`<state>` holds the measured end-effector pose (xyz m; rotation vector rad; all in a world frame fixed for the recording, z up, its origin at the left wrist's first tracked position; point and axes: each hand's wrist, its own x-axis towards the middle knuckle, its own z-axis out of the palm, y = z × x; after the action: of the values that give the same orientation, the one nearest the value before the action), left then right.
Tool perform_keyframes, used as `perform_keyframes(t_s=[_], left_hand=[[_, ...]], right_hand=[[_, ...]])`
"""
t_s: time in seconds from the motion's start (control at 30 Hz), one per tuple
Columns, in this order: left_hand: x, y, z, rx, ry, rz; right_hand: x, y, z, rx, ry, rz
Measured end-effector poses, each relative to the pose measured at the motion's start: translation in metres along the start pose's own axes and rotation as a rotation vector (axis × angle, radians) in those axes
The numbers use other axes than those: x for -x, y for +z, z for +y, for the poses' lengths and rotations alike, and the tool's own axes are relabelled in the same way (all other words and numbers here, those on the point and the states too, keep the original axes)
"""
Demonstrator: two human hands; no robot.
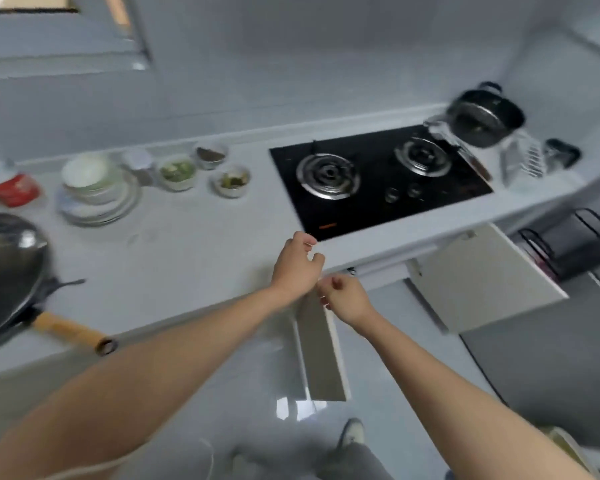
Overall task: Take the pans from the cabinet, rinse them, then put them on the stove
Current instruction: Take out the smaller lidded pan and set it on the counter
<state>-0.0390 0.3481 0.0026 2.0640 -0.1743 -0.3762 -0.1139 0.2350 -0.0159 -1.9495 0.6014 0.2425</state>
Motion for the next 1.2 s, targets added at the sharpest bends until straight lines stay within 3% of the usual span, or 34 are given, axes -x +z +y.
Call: perform_keyframes(t_s=[0.23,0.47,0.63,0.8,0.93,1.2], left_hand=[[-0.082,0.147,0.021,-0.330,0.194,-0.217],[-0.193,0.233,-0.036,-0.811,0.461,-0.321],[-0.212,0.251,-0.058,-0.876,0.646,-0.199],[-0.215,0.251,-0.060,-0.911,0.673,-0.172],[-0.212,0.252,-0.069,-0.842,0.681,-0.126],[-0.215,0.253,-0.075,-0.903,0.712,-0.082]], right_hand=[[-0.063,-0.122,0.108,-0.157,0.162,0.091],[-0.208,-0.173,0.224,-0.190,0.291,-0.110],[-0.304,-0.149,0.284,-0.238,0.399,-0.179],[-0.352,-0.102,0.329,-0.584,0.647,-0.225],[-0.388,-0.061,0.351,-0.766,0.532,-0.173],[-0.410,-0.009,0.368,-0.829,0.364,-0.101]])
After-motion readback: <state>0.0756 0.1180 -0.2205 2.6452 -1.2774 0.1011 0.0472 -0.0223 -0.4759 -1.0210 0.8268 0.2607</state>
